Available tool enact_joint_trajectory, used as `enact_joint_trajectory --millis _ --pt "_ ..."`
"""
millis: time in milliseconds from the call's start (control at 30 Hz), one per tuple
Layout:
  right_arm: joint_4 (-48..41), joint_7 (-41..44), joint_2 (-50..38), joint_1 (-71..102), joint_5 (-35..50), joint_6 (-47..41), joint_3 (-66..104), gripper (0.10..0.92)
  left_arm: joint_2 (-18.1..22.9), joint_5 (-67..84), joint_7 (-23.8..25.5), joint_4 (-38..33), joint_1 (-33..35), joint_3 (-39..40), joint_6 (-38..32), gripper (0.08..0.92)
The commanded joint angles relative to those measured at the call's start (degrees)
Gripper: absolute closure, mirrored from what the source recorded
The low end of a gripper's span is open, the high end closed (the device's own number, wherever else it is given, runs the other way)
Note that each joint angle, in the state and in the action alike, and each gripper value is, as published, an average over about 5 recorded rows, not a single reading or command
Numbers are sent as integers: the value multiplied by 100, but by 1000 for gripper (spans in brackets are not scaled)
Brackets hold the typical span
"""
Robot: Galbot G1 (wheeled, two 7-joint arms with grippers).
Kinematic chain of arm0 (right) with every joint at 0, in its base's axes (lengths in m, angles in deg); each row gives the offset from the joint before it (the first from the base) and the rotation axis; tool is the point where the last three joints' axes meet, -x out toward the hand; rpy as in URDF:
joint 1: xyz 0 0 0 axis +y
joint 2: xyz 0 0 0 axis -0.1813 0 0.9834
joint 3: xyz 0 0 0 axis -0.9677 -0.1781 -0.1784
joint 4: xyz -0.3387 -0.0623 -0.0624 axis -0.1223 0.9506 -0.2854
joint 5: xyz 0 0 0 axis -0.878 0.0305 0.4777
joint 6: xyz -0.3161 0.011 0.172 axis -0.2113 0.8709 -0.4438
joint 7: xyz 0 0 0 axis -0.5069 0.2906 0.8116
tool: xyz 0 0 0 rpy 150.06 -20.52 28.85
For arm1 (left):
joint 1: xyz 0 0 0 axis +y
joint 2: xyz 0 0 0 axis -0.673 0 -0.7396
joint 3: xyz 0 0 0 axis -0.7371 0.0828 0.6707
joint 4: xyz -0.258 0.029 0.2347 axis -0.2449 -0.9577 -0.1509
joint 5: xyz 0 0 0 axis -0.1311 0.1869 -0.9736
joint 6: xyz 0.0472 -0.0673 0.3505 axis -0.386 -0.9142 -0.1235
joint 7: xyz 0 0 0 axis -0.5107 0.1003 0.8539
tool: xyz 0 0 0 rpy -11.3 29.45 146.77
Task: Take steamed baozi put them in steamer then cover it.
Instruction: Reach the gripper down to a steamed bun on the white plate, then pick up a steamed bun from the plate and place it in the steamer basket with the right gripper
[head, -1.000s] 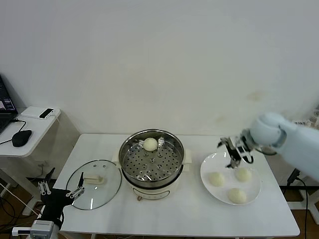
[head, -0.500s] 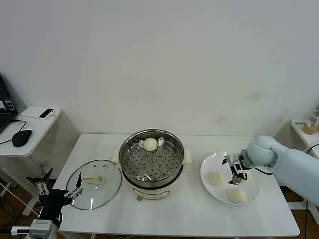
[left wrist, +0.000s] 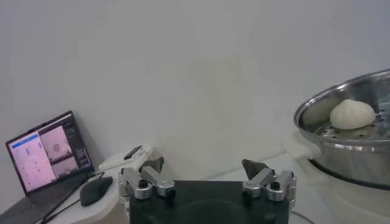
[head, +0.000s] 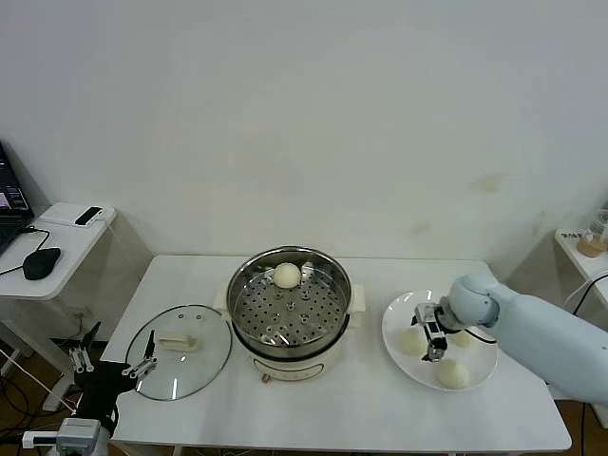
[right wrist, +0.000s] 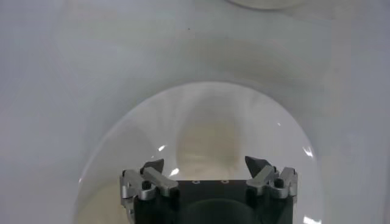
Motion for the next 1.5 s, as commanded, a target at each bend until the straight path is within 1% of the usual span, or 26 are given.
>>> enact_joint_trajectory --millis 33,167,500,600,867,1033,1133,1267,1500 --pt "-172 -35 182 86 -96 -35 49 205 -3 -4 -1 4 -4 4 1 177" --pt "-191 -26 188 59 -115 -59 48 241 -3 -5 -3 4 -7 2 -1 177" --pt "-70 224 25 -147 -80 -51 -37 397 2 -4 -5 -2 -18 13 0 177" --pt "20 363 -116 -421 43 -16 -181 417 -5 0 -9 -8 -19 11 2 177" --pt "392 510 -451 -1855 672 -87 -574 417 -18 4 -12 -17 -13 38 2 177" --pt "630 481 -381 -3045 1291 -236 -1067 411 -58 8 -9 -39 -27 61 3 177" --pt "730 407 -143 -3751 1645 -399 -1412 407 -87 16 -9 -40 -23 58 1 177" --pt "871 211 408 -4463 2252 -764 -1822 406 -97 21 -9 -47 -28 56 1 177" --pt "1024 -336 1501 -4506 3309 -1463 -2078 398 -107 37 -9 -27 -87 56 6 177"
